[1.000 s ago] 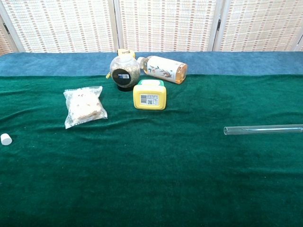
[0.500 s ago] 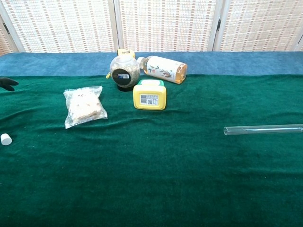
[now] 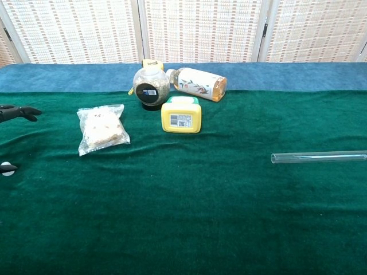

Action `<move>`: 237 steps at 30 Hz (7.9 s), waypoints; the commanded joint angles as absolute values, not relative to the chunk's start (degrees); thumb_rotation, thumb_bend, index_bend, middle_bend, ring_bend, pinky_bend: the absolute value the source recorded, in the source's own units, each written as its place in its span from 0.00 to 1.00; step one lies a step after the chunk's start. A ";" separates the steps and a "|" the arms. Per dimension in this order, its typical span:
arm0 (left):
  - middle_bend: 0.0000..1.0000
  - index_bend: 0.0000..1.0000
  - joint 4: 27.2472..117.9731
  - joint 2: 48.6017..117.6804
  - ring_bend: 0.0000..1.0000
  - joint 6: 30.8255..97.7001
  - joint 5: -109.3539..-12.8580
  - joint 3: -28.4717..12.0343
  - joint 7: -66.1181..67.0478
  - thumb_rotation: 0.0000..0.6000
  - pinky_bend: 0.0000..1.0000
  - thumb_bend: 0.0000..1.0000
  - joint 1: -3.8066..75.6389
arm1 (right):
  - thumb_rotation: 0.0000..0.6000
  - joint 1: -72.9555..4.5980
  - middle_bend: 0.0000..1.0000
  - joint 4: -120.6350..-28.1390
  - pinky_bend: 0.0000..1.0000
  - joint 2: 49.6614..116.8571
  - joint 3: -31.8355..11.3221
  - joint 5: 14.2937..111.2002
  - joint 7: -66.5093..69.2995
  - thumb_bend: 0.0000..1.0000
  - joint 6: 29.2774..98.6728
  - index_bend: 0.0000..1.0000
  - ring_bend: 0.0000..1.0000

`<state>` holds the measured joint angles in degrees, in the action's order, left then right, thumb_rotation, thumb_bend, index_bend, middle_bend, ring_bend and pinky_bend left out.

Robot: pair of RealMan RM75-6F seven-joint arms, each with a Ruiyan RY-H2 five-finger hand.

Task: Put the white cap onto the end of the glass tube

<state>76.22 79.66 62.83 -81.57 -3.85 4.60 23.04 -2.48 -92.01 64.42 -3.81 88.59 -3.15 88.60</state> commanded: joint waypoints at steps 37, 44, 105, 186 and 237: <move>0.16 0.10 70.61 80.79 0.07 60.60 -75.25 -5.23 9.45 1.00 0.00 0.24 24.81 | 1.00 -1.95 0.14 -91.03 0.00 65.17 -3.53 88.24 -1.87 0.52 89.00 0.06 0.19; 0.16 0.11 70.92 80.22 0.06 60.15 -74.26 -5.41 10.31 1.00 0.00 0.24 25.09 | 1.00 -1.78 0.14 -91.04 0.00 65.16 -3.47 88.30 -1.80 0.52 89.22 0.06 0.19; 1.00 0.47 72.87 75.20 0.94 57.87 -79.59 -1.61 1.09 1.00 0.90 0.32 25.75 | 1.00 -2.04 0.16 -90.93 0.00 64.52 -2.33 90.13 0.47 0.52 88.29 0.06 0.29; 1.00 0.63 86.57 69.00 0.94 67.95 -86.20 -2.49 -15.74 1.00 0.90 0.48 22.90 | 1.00 -24.47 0.94 -92.23 0.98 74.84 -7.90 74.74 -24.92 0.39 57.00 0.34 1.00; 1.00 0.62 85.10 69.86 0.94 64.77 -84.19 -1.32 -15.72 1.00 0.90 0.48 23.17 | 1.00 -32.68 0.95 -82.05 0.98 82.46 -5.09 60.10 -29.51 0.37 52.25 0.52 1.00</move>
<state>85.10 69.85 64.77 -84.18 -1.32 -15.73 23.17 -32.65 -82.04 82.45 -5.10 60.14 -29.49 52.22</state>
